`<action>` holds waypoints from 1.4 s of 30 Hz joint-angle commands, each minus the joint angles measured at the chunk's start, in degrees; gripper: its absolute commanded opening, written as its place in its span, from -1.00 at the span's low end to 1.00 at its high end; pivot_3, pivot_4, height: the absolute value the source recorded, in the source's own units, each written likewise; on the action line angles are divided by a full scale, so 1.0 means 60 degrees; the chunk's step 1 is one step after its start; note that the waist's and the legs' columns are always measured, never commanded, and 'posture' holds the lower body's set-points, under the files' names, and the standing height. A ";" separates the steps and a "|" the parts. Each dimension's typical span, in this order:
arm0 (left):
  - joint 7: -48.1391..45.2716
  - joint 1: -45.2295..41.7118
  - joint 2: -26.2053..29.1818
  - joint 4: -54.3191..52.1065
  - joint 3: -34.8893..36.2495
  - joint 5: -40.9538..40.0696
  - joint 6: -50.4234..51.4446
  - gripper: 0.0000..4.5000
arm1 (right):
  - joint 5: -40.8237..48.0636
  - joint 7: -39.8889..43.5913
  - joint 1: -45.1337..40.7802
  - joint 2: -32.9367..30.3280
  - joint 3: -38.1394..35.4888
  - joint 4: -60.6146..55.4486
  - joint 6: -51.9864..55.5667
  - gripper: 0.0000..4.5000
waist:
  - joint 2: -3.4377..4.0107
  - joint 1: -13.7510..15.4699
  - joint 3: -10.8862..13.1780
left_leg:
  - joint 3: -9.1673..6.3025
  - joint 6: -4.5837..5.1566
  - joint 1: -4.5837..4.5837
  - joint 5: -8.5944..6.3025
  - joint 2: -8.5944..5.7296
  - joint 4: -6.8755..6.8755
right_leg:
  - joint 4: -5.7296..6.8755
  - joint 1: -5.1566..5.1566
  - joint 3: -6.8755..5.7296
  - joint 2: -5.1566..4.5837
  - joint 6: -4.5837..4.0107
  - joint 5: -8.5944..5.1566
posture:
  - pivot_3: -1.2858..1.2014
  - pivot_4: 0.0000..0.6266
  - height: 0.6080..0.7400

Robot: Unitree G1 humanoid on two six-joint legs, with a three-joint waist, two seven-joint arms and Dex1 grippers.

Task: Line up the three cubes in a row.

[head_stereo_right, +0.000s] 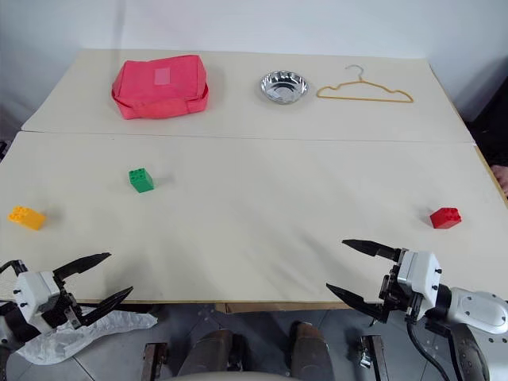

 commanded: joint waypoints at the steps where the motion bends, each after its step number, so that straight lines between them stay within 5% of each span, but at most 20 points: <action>1: 0.0101 0.0095 -0.0008 -0.0470 -0.0003 -0.0200 0.0228 0.99 | 0.0079 -0.0040 0.0046 -0.0091 -0.0251 -0.0052 -0.0036 1.00 | 0.0000 0.0001 0.0000 | 0.0000 0.0000 0.0000 0.0000 0.0001 0.0000 | 0.0000 0.0000 -0.0001 0.0001 0.0000 0.0000 | 0.03 -0.52 1.00; 5: 0.0410 0.0429 0.0861 -0.1279 -0.0308 -0.0727 0.3164 0.99 | 0.0138 -0.0587 0.0076 0.0029 -0.0397 -0.0148 0.0218 1.00 | -0.0005 0.0009 -0.0001 | 0.0000 0.0003 -0.0001 0.0002 -0.0002 0.0002 | 0.0006 0.0001 -0.0001 0.0008 0.0000 0.0000 | 0.03 -0.52 1.00; 6: 0.0942 0.0332 0.0987 -0.1322 -0.0483 0.0202 0.3139 0.99 | 0.0001 -0.0864 0.0059 0.0105 -0.0512 -0.0118 0.0147 1.00 | -0.0006 0.0005 -0.0001 | -0.0006 0.0003 -0.0001 0.0002 -0.0001 0.0004 | 0.0009 0.0002 0.0002 0.0008 0.0000 0.0000 | 0.03 -0.52 1.00; 11: 0.1473 -0.1713 0.0354 -0.2097 -0.2179 0.0694 0.2672 0.99 | 0.0319 -0.2347 0.0860 0.0710 -0.2048 -0.0447 0.0522 1.00 | 0.0028 0.0302 -0.0004 | -0.0009 0.0021 -0.0004 0.0012 -0.0032 0.0005 | 0.0017 0.0005 0.0014 0.0004 0.0003 0.0002 | 0.03 -0.52 1.00; 17: -0.0272 -0.4265 -0.0495 -0.1233 -0.4588 0.0316 0.2291 0.99 | 0.0172 -0.3212 0.2854 0.2100 -0.4330 -0.0405 -0.0248 1.00 | 0.0055 0.0286 -0.0029 | 0.0002 0.0022 -0.0008 0.0014 -0.0050 -0.0004 | 0.0028 -0.0005 -0.0007 0.0034 0.0005 0.0003 | 0.03 -0.52 1.00; 26: -0.1187 -0.6079 -0.1056 0.0277 -0.5855 0.0395 0.2555 0.99 | 0.0453 -0.4338 0.3501 0.3017 -0.5232 0.0278 -0.0191 1.00 | 0.0093 -0.0052 -0.0049 | 0.0058 -0.0011 0.0021 0.0025 0.0001 -0.0008 | 0.0025 -0.0011 0.0062 0.0099 0.0008 0.0001 | 0.03 -0.52 1.00; 32: -0.1029 -0.7045 -0.1792 0.1245 -0.6170 0.0907 0.2103 0.99 | 0.1810 -0.7511 0.1315 0.0064 -0.5204 -0.0291 0.4638 1.00 | 0.0118 -0.0118 -0.0065 | 0.0088 0.0031 0.0023 0.0039 -0.0025 0.0016 | 0.0034 -0.0032 0.0155 0.0022 0.0022 0.0011 | 0.03 -0.52 1.00; 42: -0.0888 -0.7041 -0.1922 0.0894 -0.6413 0.1107 0.2123 0.99 | 0.1321 -0.7484 -0.2366 -0.2792 -0.3863 0.3473 0.7660 1.00 | 0.0124 0.0242 -0.0068 | 0.0035 0.0052 -0.0026 0.0051 -0.0050 0.0008 | 0.0025 -0.0030 0.0051 0.0036 0.0027 0.0014 | 0.03 -0.52 1.00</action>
